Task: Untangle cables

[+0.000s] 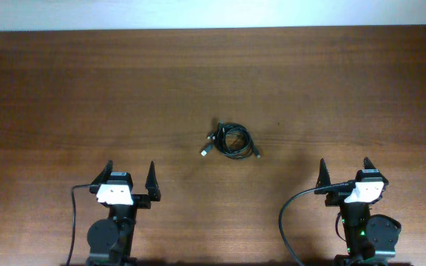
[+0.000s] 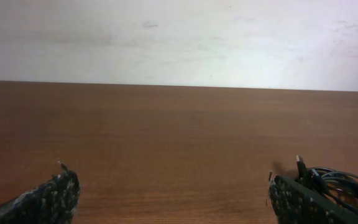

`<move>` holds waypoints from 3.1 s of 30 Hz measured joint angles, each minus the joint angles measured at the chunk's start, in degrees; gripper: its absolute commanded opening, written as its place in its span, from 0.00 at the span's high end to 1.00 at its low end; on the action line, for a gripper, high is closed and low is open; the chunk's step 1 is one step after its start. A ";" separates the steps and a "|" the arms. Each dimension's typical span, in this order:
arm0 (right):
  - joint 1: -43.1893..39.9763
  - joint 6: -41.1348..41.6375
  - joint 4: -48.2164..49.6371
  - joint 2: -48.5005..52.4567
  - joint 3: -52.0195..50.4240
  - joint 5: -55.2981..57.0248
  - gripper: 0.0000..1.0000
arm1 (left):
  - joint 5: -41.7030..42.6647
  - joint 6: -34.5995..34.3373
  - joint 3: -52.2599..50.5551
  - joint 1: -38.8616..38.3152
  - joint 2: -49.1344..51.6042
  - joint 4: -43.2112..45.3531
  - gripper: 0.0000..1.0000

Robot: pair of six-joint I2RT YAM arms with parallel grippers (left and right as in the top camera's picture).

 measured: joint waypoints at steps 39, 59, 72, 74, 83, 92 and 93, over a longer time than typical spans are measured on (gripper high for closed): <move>0.00 0.02 -0.02 0.00 0.00 0.00 0.02 | 0.00 -0.02 0.00 0.00 0.00 0.13 0.01; 0.00 0.00 0.00 0.00 0.00 0.00 0.02 | 18.78 -1.70 8.57 0.00 1.20 14.03 0.01; 0.00 0.00 -0.02 -0.04 0.00 0.02 0.02 | 26.97 5.53 58.53 0.11 49.37 -37.13 0.01; 0.00 0.00 -0.02 -0.04 -0.02 0.02 0.02 | 30.08 5.64 61.13 0.15 55.45 -38.29 0.01; 0.00 0.02 -0.02 -0.04 -0.02 0.02 0.02 | 29.73 0.94 71.82 0.02 76.15 -55.15 0.01; 0.00 19.19 7.23 -0.04 -0.02 -25.24 0.02 | 31.91 -0.44 74.40 -0.57 83.03 -53.13 0.01; 0.00 21.24 10.43 -0.02 0.00 -28.50 0.02 | 32.24 -0.55 74.40 -0.57 83.17 -53.02 0.01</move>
